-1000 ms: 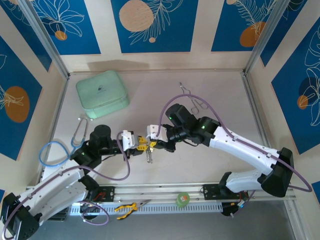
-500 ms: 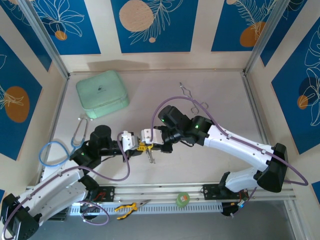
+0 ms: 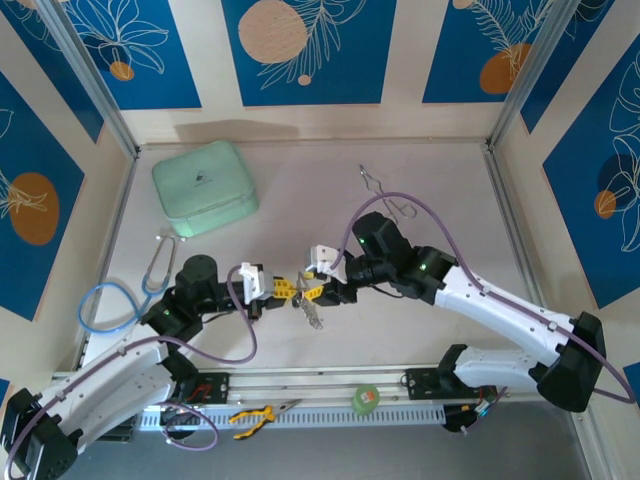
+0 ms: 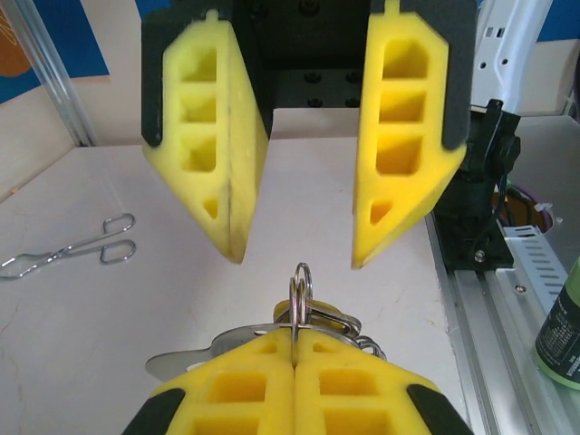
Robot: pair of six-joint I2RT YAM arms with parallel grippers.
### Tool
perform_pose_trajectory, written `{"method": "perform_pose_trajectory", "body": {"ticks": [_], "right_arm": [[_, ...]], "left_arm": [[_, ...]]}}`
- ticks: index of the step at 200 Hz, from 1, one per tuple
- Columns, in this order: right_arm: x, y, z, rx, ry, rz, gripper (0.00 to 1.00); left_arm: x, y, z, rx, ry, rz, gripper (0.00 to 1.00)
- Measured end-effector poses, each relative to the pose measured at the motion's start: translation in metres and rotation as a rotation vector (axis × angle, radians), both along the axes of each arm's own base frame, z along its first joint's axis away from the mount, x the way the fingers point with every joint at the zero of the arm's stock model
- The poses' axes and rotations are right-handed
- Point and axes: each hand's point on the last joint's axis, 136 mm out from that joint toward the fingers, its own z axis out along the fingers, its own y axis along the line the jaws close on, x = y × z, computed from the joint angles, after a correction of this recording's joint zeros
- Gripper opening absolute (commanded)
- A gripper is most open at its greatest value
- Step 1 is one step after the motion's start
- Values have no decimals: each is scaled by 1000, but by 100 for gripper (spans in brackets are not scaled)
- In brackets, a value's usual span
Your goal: Put the keys on the keyring
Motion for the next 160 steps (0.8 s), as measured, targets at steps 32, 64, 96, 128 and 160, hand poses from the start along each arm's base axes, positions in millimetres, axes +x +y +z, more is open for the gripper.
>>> {"method": "perform_pose_trajectory", "body": {"ticks": [32, 64, 96, 128, 160], "right_arm": [[-2, 6, -4, 55, 43, 2, 40], [-4, 8, -4, 82, 62, 10, 40], [-4, 10, 1, 102, 56, 14, 35], [-3, 11, 2, 108, 57, 13, 20], [-1, 12, 0, 104, 65, 8, 16]], "left_arm": [[0, -1, -4, -35, 15, 0, 0], [0, -3, 2, -68, 9, -4, 0], [0, -3, 4, -88, 6, -6, 0], [-1, -3, 3, -92, 10, -12, 0], [-3, -3, 4, -100, 12, -23, 0]]}}
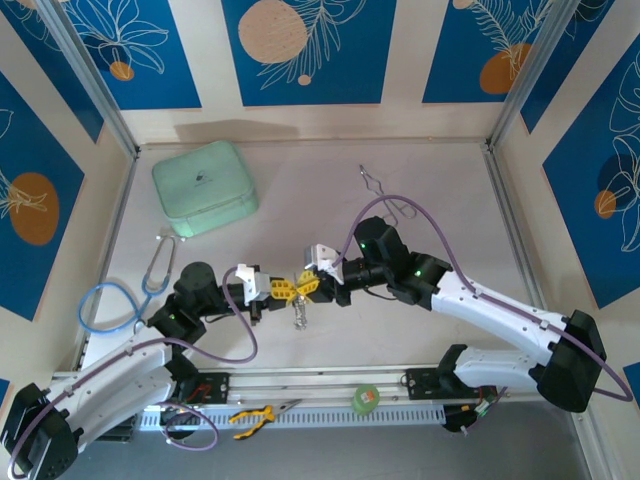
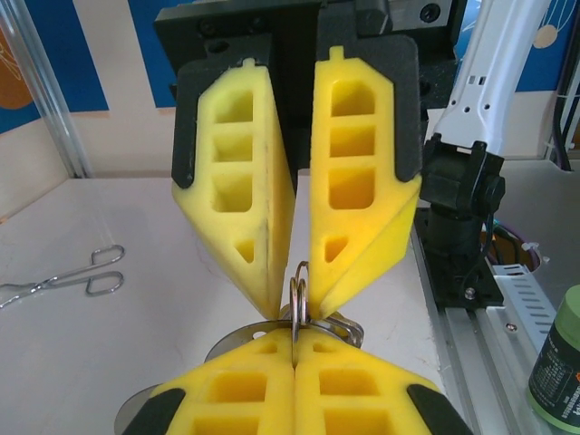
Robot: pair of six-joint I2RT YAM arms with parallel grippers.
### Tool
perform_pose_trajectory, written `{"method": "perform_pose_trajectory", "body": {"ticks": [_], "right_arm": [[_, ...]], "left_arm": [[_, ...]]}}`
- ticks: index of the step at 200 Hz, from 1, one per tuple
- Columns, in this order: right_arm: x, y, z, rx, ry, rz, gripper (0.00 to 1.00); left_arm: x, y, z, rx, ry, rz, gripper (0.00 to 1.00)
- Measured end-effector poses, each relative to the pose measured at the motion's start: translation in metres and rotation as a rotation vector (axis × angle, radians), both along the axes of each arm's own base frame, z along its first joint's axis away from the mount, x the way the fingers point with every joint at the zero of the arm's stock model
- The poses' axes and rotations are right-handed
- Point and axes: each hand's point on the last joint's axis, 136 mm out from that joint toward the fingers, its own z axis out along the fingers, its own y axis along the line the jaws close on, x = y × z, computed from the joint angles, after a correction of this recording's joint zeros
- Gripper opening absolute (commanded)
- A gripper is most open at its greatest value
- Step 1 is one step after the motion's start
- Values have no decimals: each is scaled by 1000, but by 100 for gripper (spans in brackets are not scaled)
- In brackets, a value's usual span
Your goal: Put the keys on the keyring
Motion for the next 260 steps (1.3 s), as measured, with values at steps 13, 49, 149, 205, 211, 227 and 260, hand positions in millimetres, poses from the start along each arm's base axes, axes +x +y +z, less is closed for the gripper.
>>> {"method": "perform_pose_trajectory", "body": {"ticks": [13, 49, 149, 205, 211, 227, 260], "right_arm": [[0, 1, -1, -2, 3, 2, 16], [-1, 1, -4, -9, 1, 14, 0], [13, -5, -5, -236, -106, 8, 0], [4, -4, -14, -322, -112, 67, 0], [4, -3, -14, -323, -114, 68, 0], [5, -3, -14, -329, -113, 73, 0], [9, -2, -8, -293, -86, 47, 30]], "left_arm": [[0, 0, -1, 0, 8, -1, 0], [-1, 0, -4, -3, 20, -2, 17], [12, 1, -6, 137, -16, 45, 26], [12, -1, -13, 156, 8, 31, 9], [11, -1, -13, 155, 11, 26, 6], [10, -1, -13, 154, 9, 20, 0], [8, -1, -9, 142, 5, 15, 0]]}}
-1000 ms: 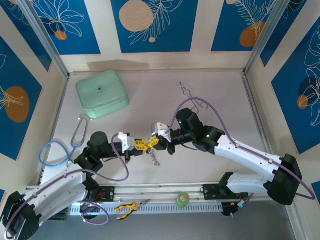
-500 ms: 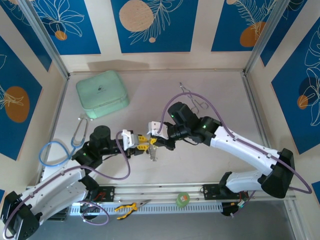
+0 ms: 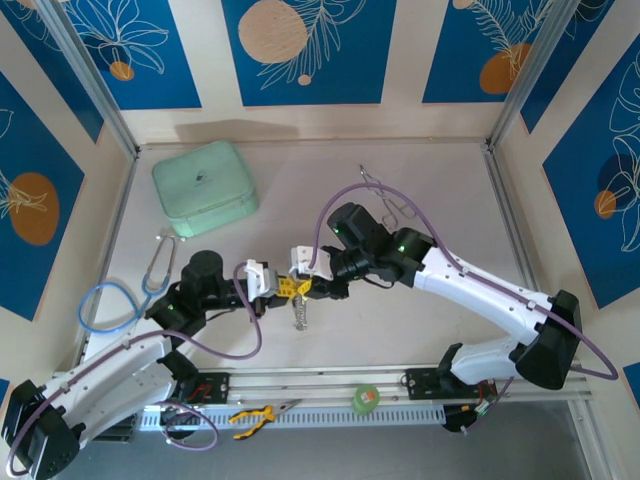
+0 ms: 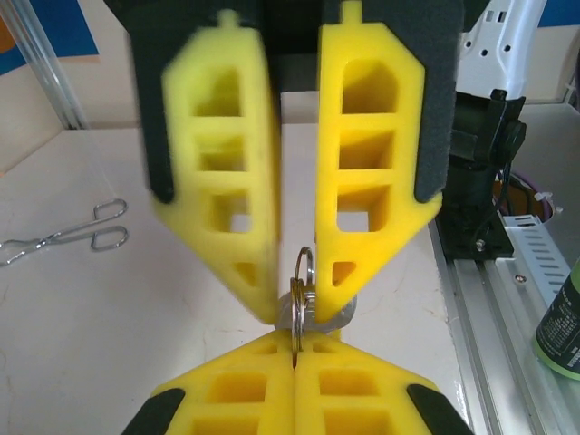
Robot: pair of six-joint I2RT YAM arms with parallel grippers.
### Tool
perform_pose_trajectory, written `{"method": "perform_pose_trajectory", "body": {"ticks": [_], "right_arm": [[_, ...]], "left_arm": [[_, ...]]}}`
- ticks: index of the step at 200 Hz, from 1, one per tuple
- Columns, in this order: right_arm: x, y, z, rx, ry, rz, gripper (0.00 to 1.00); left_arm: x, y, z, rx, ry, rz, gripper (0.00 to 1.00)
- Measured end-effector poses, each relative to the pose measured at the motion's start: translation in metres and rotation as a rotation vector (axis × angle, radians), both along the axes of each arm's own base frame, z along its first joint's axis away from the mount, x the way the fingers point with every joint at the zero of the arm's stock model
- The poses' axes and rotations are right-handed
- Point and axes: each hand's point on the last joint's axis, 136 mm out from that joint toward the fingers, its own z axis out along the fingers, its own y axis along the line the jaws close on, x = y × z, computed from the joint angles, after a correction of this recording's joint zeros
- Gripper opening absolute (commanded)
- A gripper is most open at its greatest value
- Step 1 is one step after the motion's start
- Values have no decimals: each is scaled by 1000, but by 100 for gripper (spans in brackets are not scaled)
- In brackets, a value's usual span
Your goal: Put the keys on the keyring
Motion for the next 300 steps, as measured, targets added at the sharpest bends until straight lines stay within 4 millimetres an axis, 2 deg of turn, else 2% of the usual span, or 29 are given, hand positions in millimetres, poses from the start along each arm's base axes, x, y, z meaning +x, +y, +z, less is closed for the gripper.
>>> {"method": "perform_pose_trajectory", "body": {"ticks": [27, 52, 93, 120, 155, 172, 202, 219, 280, 300], "right_arm": [[6, -13, 8, 80, 29, -71, 33], [7, -24, 6, 119, 61, -124, 33], [3, -21, 5, 141, 119, -127, 33], [4, -17, 7, 155, 133, -130, 26], [5, -15, 1, 144, 161, -134, 25], [4, -14, 0, 143, 167, -127, 19], [2, -14, -3, 133, 188, -127, 4], [2, -14, -5, 126, 193, -126, 0], [3, -15, -12, 105, 226, -134, 0], [3, -13, -16, 98, 242, -134, 8]], "left_arm": [[-1, 1, 5, -35, -15, 3, 0], [-1, 1, 5, -53, -16, 4, 0], [-1, 0, 8, -72, -22, 5, 0], [-1, 0, 8, -72, -21, 5, 0], [-1, 0, 5, -69, -17, 6, 0], [-1, 0, 5, -69, -17, 6, 0], [-1, 0, 5, -70, -12, 7, 0], [-1, 0, 4, -70, -10, 9, 0], [0, -1, 7, -87, -21, 7, 0], [1, -1, 7, -88, -22, 7, 0]]}}
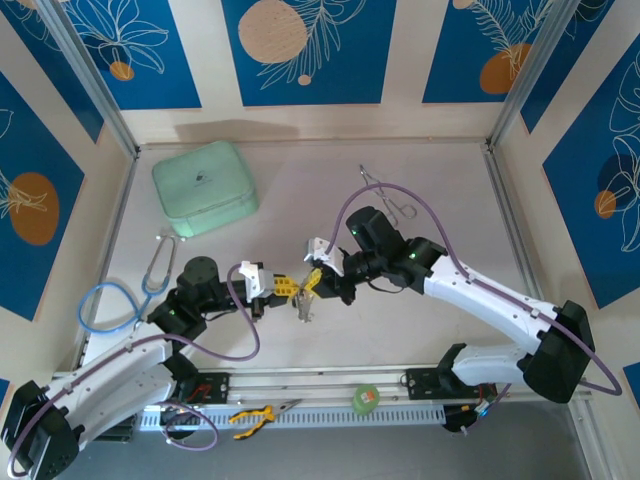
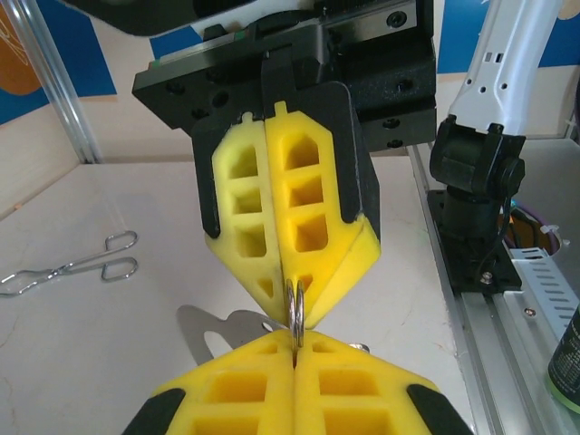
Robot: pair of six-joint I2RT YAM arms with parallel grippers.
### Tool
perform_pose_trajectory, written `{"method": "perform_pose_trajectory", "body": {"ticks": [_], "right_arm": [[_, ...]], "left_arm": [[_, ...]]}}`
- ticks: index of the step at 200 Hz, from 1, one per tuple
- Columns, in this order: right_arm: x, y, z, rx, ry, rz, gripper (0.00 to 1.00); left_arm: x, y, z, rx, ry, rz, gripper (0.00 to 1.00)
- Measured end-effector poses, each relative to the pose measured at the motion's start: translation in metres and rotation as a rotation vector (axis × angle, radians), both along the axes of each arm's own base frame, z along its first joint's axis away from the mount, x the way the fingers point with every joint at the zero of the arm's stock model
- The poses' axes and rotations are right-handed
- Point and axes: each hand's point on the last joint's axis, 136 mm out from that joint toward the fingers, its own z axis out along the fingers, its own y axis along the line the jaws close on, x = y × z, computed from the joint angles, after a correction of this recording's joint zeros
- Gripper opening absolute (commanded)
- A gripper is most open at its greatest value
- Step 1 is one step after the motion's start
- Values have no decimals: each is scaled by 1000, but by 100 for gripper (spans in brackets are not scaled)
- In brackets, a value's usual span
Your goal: Put the keys on the keyring
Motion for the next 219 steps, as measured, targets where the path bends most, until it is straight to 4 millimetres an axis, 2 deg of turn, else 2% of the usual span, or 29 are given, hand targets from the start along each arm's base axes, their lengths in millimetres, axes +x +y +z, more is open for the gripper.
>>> {"method": "perform_pose_trajectory", "body": {"ticks": [21, 42, 78, 117, 143, 163, 179, 196, 204, 214, 219], "right_arm": [[1, 1, 1, 3, 5, -7, 22], [3, 0, 4, 29, -22, -14, 30], [-1, -8, 15, 103, -89, -22, 33], [0, -2, 25, 151, -133, -10, 34], [-1, 3, 23, 155, -132, 6, 31], [-3, 6, 19, 147, -123, 16, 25], [-2, 7, 16, 144, -119, 21, 15], [-4, 8, 16, 145, -117, 34, 0], [-5, 8, 15, 143, -108, 32, 0], [-5, 7, 14, 139, -112, 35, 0], [-5, 7, 14, 136, -111, 36, 0]], "left_arm": [[1, -1, 1, -4, -5, 0, 0], [1, -1, 4, -16, -20, 0, 0], [1, -1, 2, -22, -22, -1, 0], [0, -2, 4, -35, -18, -6, 0], [0, -2, 6, -44, -16, -9, 0], [-1, -2, 8, -54, -22, -13, 0], [-1, -2, 8, -57, -20, -14, 0], [-1, -2, 6, -57, -11, -10, 0], [-1, -2, 5, -57, -4, -9, 0], [-1, -1, 4, -54, -1, -8, 15], [-1, -1, 4, -53, 1, -7, 19]]}}
